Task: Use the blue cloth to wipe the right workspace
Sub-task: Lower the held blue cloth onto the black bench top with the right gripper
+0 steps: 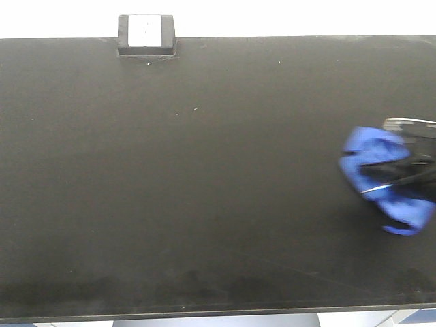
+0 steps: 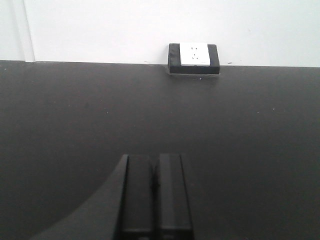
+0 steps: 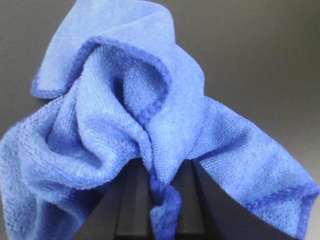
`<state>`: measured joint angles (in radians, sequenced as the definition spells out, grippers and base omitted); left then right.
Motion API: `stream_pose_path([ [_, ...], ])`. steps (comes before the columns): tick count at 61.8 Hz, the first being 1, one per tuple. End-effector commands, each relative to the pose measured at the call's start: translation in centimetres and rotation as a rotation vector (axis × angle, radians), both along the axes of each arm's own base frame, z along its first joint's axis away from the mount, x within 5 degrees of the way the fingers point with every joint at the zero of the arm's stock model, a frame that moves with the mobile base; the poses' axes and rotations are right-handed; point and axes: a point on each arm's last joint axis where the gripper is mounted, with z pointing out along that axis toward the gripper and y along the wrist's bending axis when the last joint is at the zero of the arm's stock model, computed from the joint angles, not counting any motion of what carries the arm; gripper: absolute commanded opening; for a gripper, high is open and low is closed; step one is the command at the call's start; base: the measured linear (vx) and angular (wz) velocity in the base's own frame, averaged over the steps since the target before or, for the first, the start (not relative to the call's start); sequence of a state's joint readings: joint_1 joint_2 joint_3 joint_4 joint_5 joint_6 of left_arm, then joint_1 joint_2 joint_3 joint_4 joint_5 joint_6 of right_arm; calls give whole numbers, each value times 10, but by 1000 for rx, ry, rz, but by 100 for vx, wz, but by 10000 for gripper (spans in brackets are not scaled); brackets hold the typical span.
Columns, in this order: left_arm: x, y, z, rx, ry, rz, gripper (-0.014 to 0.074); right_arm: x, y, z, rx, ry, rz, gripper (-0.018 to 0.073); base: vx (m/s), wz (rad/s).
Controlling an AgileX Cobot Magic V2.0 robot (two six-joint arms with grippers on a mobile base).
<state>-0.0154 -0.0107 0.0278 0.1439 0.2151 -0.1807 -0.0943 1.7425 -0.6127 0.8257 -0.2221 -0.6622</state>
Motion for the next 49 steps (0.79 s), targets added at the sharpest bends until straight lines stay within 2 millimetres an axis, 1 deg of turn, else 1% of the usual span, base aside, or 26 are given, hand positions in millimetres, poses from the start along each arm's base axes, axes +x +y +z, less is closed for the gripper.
stream_pose_path([
  [1,1,-1,-2,-8,-68,-6,-6,-2,-7,7,51,14,-11,2,0,0],
  [5,1,-1,-2,-8,-68,-6,-6,-3,0,5,93,43,19,2,0,0],
  [12,1,-1,-2,-8,-68,-6,-6,-3,29,3,146,87,120,2,0,0],
  [16,1,-1,-2,-8,-68,-6,-6,-4,55,2,171,109,202,2,0,0],
  [21,1,-1,-2,-8,-68,-6,-6,-7,83,2,183,117,281,2,0,-1],
  [22,1,-1,-2,-8,-68,-6,-6,-8,92,2,181,117,307,2,0,0],
  [29,1,-1,-2,-8,-68,-6,-6,-14,132,5,164,107,453,2,0,0],
  [35,1,-1,-2,-8,-68,-6,-6,-20,158,15,146,78,570,2,0,0],
  [37,1,-1,-2,-8,-68,-6,-6,-21,165,21,135,52,607,2,0,0],
  [42,1,-1,-2,-8,-68,-6,-6,-23,174,34,102,-5,674,6,0,0],
  [49,1,-1,-2,-8,-68,-6,-6,-23,172,56,80,-94,691,18,0,0],
])
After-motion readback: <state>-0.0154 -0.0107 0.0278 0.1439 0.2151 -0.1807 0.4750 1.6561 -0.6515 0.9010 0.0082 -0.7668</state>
